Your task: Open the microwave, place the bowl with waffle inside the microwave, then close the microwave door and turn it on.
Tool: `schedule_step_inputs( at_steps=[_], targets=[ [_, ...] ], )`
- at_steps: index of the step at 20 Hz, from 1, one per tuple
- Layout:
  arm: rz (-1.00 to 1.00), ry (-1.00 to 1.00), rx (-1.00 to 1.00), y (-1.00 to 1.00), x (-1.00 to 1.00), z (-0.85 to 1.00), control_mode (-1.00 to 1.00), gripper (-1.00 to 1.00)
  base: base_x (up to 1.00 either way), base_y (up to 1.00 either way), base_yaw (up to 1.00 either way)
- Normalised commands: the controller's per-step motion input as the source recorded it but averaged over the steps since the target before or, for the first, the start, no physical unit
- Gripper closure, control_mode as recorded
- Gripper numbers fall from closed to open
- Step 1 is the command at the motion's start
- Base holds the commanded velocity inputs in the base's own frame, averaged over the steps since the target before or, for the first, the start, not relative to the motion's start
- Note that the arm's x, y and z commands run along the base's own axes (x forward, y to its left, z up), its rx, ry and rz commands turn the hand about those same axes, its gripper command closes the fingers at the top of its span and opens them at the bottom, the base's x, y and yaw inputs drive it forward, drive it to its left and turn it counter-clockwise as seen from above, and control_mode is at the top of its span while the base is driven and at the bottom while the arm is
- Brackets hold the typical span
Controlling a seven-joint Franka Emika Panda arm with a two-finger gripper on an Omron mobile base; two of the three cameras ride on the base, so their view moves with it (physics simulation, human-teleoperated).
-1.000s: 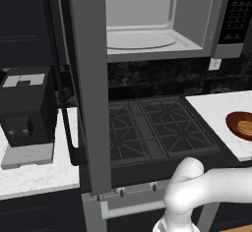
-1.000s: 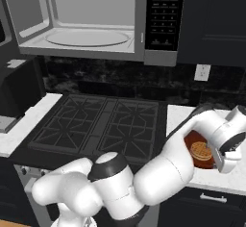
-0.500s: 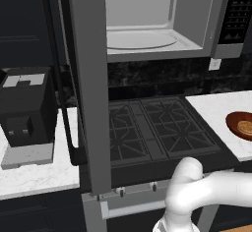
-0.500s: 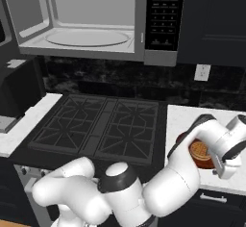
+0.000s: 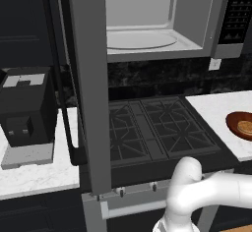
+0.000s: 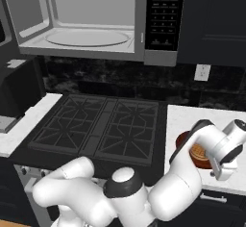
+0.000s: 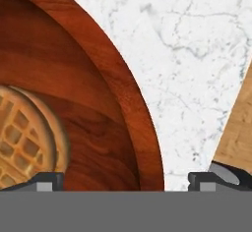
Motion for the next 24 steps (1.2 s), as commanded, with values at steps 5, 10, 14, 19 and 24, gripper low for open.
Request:
schedule_step_inputs(
  at_steps=[5,10,14,19,24],
  targets=[
    [0.00,0.00,0.00,0.00,0.04,-0.19,-1.00,-1.00,0.00,0.00,0.00],
    [0.00,0.00,0.00,0.00,0.00,0.00,-1.00,1.00,0.00,0.00,0.00],
    [0.00,0.00,0.00,0.00,0.00,0.00,-1.00,1.00,0.00,0.00,0.00],
    [0.00,0.00,0.00,0.00,0.00,0.00,-1.00,1.00,0.00,0.00,0.00],
    [0.00,-0.04,0.00,0.00,-0.04,0.01,-1.00,1.00,0.00,0.00,0.00]
  ],
)
